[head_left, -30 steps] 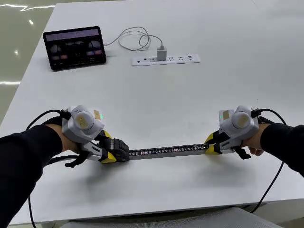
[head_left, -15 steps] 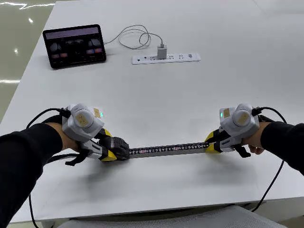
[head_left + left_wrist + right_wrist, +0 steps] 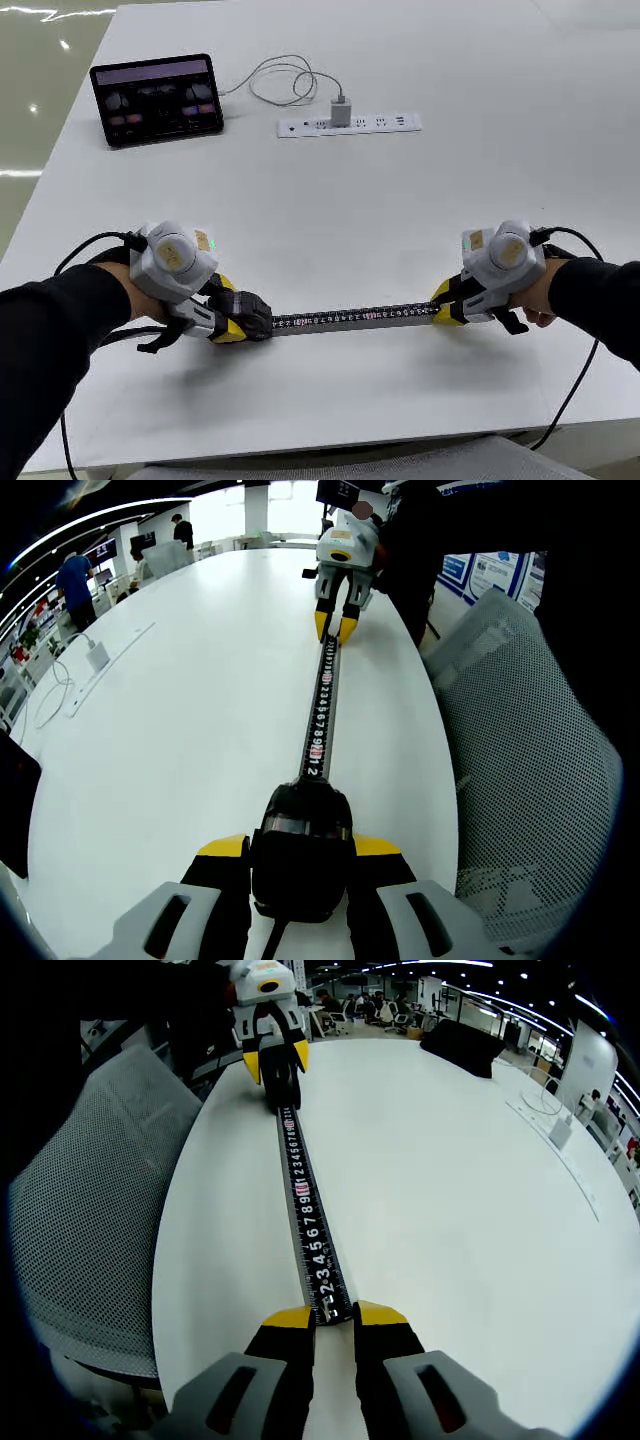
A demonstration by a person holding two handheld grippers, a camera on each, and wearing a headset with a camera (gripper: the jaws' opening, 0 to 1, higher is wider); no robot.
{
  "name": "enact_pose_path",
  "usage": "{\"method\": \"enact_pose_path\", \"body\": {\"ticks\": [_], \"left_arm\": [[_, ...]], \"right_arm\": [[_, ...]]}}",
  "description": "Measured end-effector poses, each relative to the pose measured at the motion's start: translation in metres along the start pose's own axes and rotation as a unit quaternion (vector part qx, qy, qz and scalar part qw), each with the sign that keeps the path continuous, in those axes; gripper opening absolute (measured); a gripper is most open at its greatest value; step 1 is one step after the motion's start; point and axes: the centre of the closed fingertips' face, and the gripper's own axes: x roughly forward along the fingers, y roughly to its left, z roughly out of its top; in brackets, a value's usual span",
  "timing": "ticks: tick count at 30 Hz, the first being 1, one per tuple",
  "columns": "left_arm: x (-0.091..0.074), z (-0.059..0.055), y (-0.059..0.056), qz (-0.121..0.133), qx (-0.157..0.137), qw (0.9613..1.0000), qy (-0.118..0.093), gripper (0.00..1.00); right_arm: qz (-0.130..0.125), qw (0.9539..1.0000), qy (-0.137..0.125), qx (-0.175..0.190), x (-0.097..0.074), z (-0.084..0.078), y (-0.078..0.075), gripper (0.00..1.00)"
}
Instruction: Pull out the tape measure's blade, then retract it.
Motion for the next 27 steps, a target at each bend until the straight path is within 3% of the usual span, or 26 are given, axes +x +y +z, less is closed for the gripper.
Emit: {"method": "enact_pose_path", "body": {"ticks": [6,9,12,14,16,20,22,24,27], "left_arm": [[0.000,0.002,0.001,0.007,-0.013,0.9996,-0.022,0.34],[-0.001,0.000,0.003,0.016,-0.047,0.9981,-0.036,0.35],[-0.002,-0.012,0.005,0.033,-0.048,0.9981,-0.019,0.35],[-0.004,-0.013,0.007,0.042,-0.058,0.9969,-0.030,0.37],[-0.007,-0.013,0.010,0.056,-0.084,0.9939,-0.045,0.41],[-0.013,-0.023,0.021,0.095,-0.119,0.9871,-0.048,0.58],[-0.014,-0.024,0.020,0.094,-0.151,0.9816,-0.069,0.65],[-0.016,-0.027,0.022,0.099,-0.157,0.9793,-0.080,0.67],[-0.019,-0.035,0.023,0.116,-0.178,0.9735,-0.084,0.77]], "right_arm": [[-0.006,0.9999,0.003,-0.011,0.001,-0.001,-0.004,0.11],[-0.013,0.9999,0.001,-0.002,0.001,-0.001,-0.003,0.12],[-0.019,0.9998,-0.001,0.003,0.001,-0.001,-0.004,0.12],[-0.022,0.9997,-0.002,0.005,0.001,-0.002,-0.004,0.12],[-0.035,0.9993,-0.007,0.011,0.002,-0.001,-0.006,0.14],[-0.045,0.9985,-0.021,0.022,0.002,0.003,-0.004,0.21],[-0.052,0.9974,-0.027,0.042,0.003,0.003,-0.005,0.22],[-0.056,0.9964,-0.035,0.053,0.002,0.002,-0.005,0.26],[-0.072,0.9942,-0.045,0.066,-0.002,-0.001,-0.008,0.27]]}}
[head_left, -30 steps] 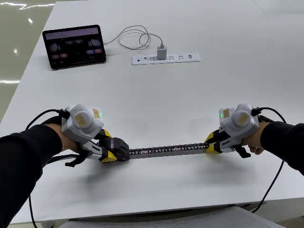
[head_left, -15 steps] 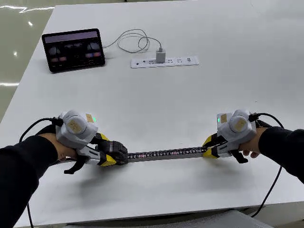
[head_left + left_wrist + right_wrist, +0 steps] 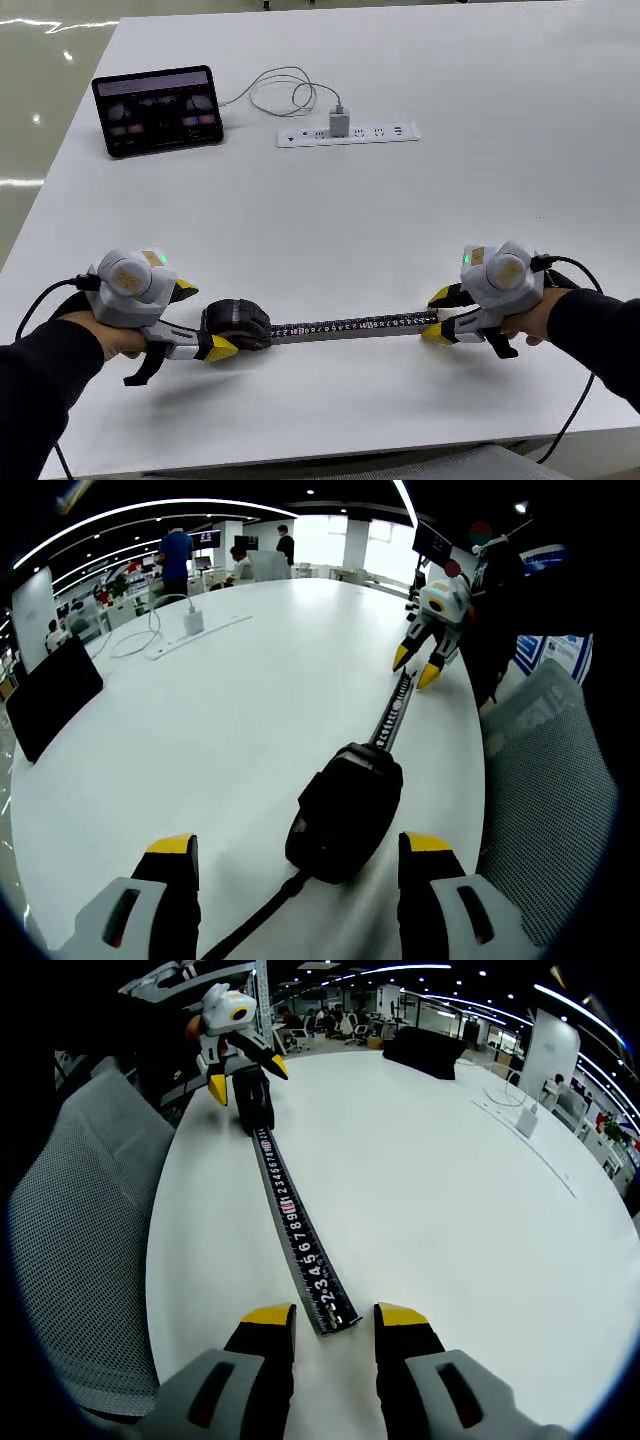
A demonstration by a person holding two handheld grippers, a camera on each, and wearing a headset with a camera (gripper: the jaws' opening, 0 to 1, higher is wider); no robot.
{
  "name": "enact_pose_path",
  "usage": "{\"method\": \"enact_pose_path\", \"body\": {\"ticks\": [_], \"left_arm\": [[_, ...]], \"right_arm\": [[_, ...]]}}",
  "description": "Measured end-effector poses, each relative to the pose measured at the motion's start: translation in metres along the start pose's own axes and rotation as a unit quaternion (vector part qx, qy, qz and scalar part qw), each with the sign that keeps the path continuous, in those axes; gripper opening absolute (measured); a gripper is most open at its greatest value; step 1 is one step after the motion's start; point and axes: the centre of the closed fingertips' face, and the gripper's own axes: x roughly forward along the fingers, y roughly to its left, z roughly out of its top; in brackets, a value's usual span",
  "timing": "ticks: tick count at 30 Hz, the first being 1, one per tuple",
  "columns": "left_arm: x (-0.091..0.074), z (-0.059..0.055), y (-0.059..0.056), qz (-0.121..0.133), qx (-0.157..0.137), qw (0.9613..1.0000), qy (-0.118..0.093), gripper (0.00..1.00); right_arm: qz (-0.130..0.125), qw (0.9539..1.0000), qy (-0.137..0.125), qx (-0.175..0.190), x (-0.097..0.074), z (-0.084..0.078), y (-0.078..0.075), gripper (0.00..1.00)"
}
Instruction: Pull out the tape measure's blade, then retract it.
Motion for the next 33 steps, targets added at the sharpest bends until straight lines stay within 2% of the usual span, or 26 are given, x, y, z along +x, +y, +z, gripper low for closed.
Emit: {"method": "enact_pose_path", "body": {"ticks": [2,5,9,12,16,22,24,25,27,29,31,33], "left_arm": [[-0.002,-0.002,0.001,0.006,-0.011,0.9999,-0.006,0.82],[-0.007,-0.005,0.008,0.028,-0.028,0.9991,-0.016,0.88],[-0.014,-0.002,0.010,0.033,-0.055,0.9973,-0.037,1.00],[-0.018,-0.001,0.011,0.036,-0.062,0.9964,-0.045,1.00],[-0.020,-0.002,0.012,0.044,-0.065,0.9958,-0.045,1.00],[-0.027,-0.001,0.015,0.070,-0.082,0.9921,-0.063,1.00],[-0.030,-0.002,0.017,0.079,-0.097,0.9892,-0.076,1.00],[-0.032,-0.004,0.017,0.085,-0.105,0.9876,-0.079,1.00],[-0.034,-0.005,0.018,0.093,-0.108,0.9862,-0.084,1.00],[-0.035,-0.007,0.018,0.099,-0.114,0.9847,-0.087,1.00],[-0.040,-0.008,0.020,0.114,-0.110,0.9830,-0.093,1.00],[-0.043,-0.009,0.017,0.117,-0.110,0.9822,-0.098,1.00]], "right_arm": [[-0.007,0.9999,-0.002,0.010,-0.003,-0.003,-0.003,0.28],[-0.019,0.9996,-0.007,0.020,-0.008,-0.006,-0.005,0.29],[-0.026,0.9992,-0.010,0.026,-0.012,-0.010,-0.007,0.31],[-0.030,0.9990,-0.011,0.031,-0.015,-0.010,-0.006,0.33],[-0.036,0.9985,-0.012,0.038,-0.017,-0.009,-0.007,0.37],[-0.060,0.9957,-0.022,0.067,-0.021,-0.001,-0.008,0.49],[-0.076,0.9943,-0.023,0.072,-0.021,-0.003,-0.010,0.53],[-0.092,0.9928,-0.030,0.071,-0.023,-0.001,-0.011,0.54],[-0.107,0.9901,-0.043,0.081,-0.025,0.000,-0.011,0.56],[-0.114,0.9869,-0.053,0.101,-0.027,-0.002,-0.008,0.59],[-0.118,0.9858,-0.055,0.107,-0.029,-0.006,-0.004,0.60],[-0.121,0.9845,-0.058,0.113,-0.033,-0.009,-0.001,0.60]]}}
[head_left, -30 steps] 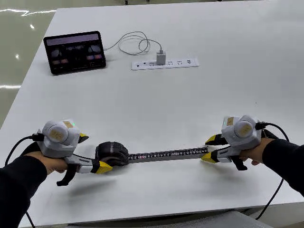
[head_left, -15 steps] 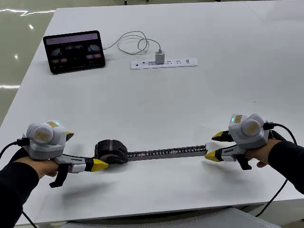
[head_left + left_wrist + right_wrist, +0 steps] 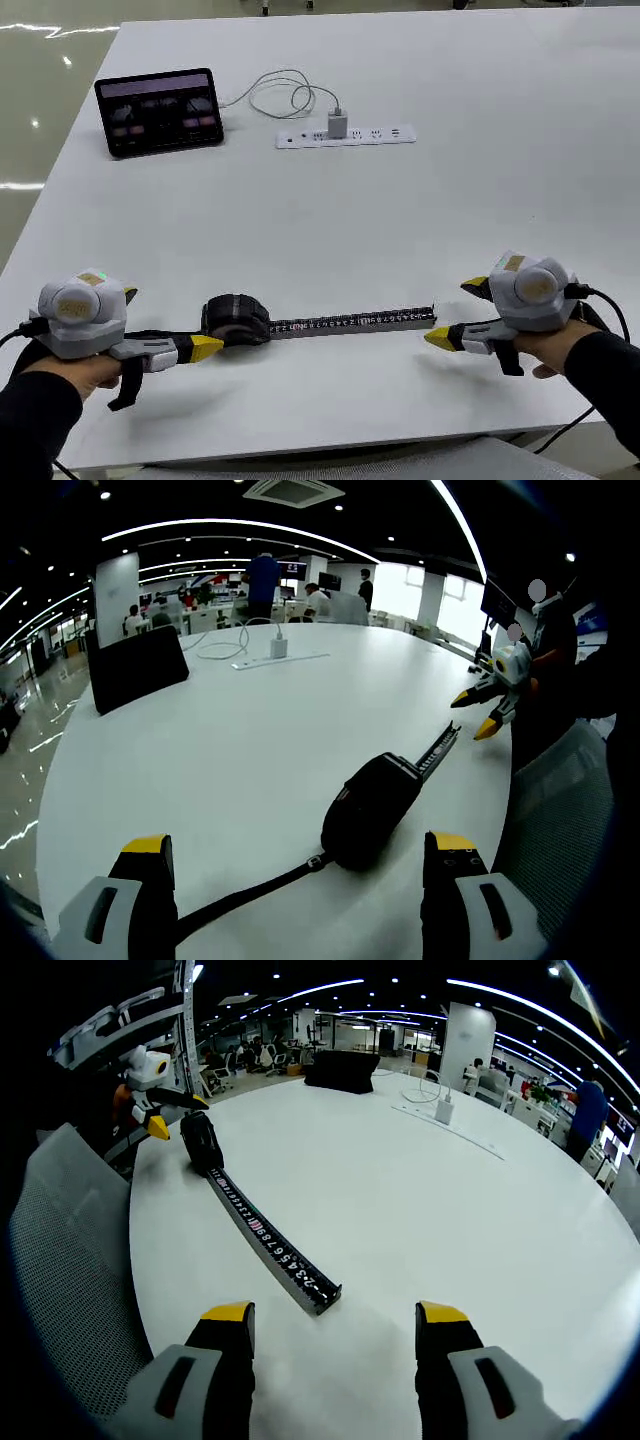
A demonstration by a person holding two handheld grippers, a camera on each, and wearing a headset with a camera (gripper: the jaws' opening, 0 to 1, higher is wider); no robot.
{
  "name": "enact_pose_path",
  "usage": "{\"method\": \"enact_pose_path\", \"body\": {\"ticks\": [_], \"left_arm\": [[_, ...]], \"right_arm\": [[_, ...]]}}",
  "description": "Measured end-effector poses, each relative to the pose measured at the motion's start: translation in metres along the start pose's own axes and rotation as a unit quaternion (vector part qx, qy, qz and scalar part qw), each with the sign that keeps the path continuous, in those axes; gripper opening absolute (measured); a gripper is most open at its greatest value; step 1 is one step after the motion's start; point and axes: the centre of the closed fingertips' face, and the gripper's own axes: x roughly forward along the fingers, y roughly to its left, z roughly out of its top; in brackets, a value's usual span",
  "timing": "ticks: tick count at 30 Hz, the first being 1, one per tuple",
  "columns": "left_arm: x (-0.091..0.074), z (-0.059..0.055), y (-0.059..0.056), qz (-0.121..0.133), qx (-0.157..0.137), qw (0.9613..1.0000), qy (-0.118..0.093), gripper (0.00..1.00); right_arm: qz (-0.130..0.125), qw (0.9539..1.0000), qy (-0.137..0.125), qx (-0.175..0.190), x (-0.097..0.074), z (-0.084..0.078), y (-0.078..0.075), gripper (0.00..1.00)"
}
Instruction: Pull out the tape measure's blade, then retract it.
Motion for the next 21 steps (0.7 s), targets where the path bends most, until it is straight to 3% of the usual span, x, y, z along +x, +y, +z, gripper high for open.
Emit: {"method": "enact_pose_path", "body": {"ticks": [4,5,8,13,17,21], "left_arm": [[-0.007,-0.003,-0.001,0.003,-0.005,1.0000,-0.003,1.00],[-0.009,-0.004,0.000,0.007,-0.016,0.9998,-0.005,1.00],[-0.014,-0.003,0.001,0.018,-0.045,0.9987,-0.015,1.00],[-0.019,-0.009,-0.005,0.023,-0.039,0.9989,-0.003,1.00],[-0.022,-0.007,-0.005,0.026,-0.041,0.9988,-0.006,1.00],[-0.031,0.003,-0.005,0.033,-0.043,0.9984,-0.015,1.00]], "right_arm": [[-0.005,0.9999,-0.004,0.013,-0.009,-0.006,0.002,0.66],[-0.020,0.9998,-0.004,0.004,-0.012,-0.008,-0.001,0.70],[-0.020,0.9997,-0.006,0.012,-0.018,-0.010,0.004,0.75],[-0.044,0.9986,-0.020,0.024,-0.028,-0.008,-0.001,0.81],[-0.058,0.9975,-0.026,0.029,-0.038,-0.006,-0.003,0.84],[-0.066,0.9967,-0.032,0.033,-0.048,-0.002,-0.001,0.85]]}}
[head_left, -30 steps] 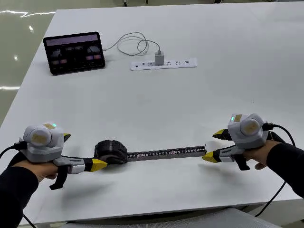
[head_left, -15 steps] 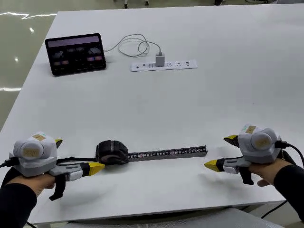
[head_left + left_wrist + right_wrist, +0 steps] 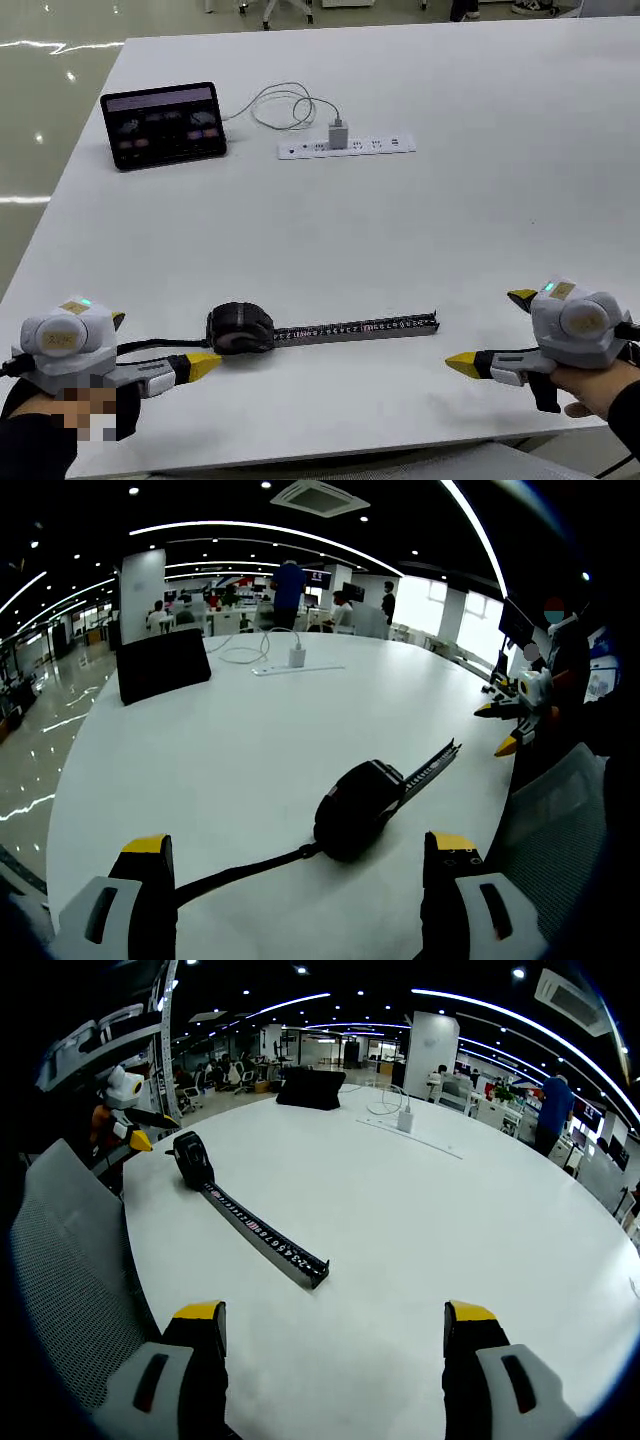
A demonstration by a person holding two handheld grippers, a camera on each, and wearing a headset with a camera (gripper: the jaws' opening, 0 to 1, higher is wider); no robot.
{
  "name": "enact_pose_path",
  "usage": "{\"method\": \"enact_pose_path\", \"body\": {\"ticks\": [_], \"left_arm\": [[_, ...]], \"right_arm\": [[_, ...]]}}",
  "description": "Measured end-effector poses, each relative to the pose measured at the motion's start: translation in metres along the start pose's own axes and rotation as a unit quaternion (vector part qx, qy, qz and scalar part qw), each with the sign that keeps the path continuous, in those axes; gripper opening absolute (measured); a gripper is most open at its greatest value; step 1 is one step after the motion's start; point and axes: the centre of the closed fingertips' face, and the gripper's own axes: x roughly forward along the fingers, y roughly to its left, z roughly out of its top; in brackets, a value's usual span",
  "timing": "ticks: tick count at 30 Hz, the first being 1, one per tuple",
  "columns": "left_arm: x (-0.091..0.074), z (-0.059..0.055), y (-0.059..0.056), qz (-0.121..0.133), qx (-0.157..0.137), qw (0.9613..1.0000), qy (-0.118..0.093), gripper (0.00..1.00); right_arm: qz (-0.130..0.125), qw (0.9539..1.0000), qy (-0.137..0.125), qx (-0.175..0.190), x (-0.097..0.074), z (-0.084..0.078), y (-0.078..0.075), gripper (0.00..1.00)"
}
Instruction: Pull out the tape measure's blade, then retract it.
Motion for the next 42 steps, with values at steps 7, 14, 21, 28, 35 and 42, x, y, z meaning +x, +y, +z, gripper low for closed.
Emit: {"method": "enact_pose_path", "body": {"ticks": [7,14,21,28,35,42], "left_arm": [[-0.017,0.011,-0.008,0.005,0.016,0.9998,-0.009,1.00],[-0.031,0.011,-0.008,0.000,0.015,0.9997,-0.016,1.00],[-0.041,0.007,-0.013,0.000,0.020,0.9997,-0.016,1.00],[-0.050,0.014,-0.012,0.003,0.027,0.9992,-0.028,1.00],[-0.051,0.009,-0.010,0.002,0.025,0.9993,-0.028,1.00],[-0.050,-0.002,-0.011,-0.003,0.026,0.9995,-0.017,1.00]], "right_arm": [[-0.008,0.9998,-0.009,0.018,-0.015,0.006,0.000,0.90],[-0.012,0.9995,-0.007,0.027,-0.028,-0.002,0.001,0.94],[-0.021,0.9989,-0.011,0.040,-0.050,-0.009,0.000,0.97],[-0.032,0.9989,-0.013,0.032,-0.061,-0.013,-0.003,1.00],[-0.033,0.9987,-0.015,0.035,-0.065,-0.011,-0.005,1.00],[-0.030,0.9988,-0.014,0.036,-0.065,-0.013,-0.001,1.00]]}}
